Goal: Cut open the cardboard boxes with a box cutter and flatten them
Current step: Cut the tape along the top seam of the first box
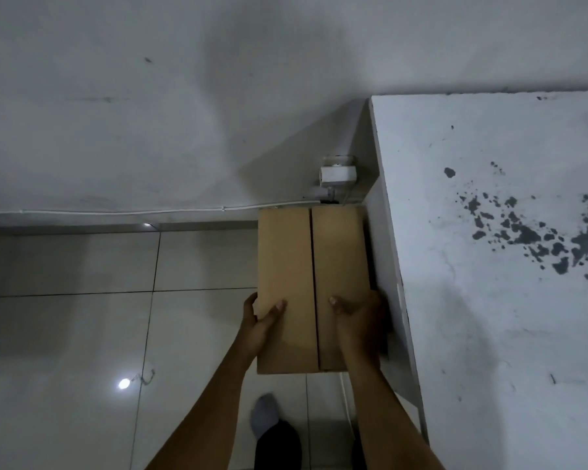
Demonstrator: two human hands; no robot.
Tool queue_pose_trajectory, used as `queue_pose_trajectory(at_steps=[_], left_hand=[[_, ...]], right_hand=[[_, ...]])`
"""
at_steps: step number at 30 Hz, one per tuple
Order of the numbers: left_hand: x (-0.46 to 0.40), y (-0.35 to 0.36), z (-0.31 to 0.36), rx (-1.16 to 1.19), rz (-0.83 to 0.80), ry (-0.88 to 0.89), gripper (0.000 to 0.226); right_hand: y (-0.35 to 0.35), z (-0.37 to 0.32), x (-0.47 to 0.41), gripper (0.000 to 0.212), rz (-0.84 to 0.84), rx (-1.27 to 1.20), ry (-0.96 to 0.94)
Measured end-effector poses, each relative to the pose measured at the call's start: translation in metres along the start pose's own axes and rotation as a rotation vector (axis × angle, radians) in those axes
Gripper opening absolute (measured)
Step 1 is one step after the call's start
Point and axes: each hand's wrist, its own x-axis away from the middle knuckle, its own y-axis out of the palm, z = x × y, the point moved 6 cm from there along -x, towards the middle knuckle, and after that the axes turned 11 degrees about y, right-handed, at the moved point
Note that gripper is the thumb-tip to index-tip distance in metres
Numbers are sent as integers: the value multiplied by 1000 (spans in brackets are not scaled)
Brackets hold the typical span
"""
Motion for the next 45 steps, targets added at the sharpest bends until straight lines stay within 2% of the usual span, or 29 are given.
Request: queue_pose_trajectory(at_steps=[4,10,16,20,27,30,34,36,41,45], left_hand=[[26,-25,13,52,76,3,79],[101,-70,53,33,192,-9,115],[161,-80,124,53,209,95,89],[188,-65,175,49,170,198,91],[207,18,239,7,50,294,74],[212,68,256,10,-12,301,77],[216,136,265,-8,-88,270,99],[216,170,263,-28,-101,240,100],[225,251,241,12,-6,100,97],[239,284,229,39,105,34,93]], right_hand=[[-8,-11,32,87,-39,-60,-132],[-35,-39,104,90,-189,6,-333],[-97,-73,161,103,-119,140,-537],[-155,-91,179,93,-17,132,-639],[-258,-80,158,89,137,50,-603],[-298,-64,125,88,152,27,-574],[-342,-46,67,92,105,17,-544],[-363,-39,36,96,75,26,-542],[-401,-28,-35,101,-26,197,-588],[-416,-35,-55,92,5,342,-775]])
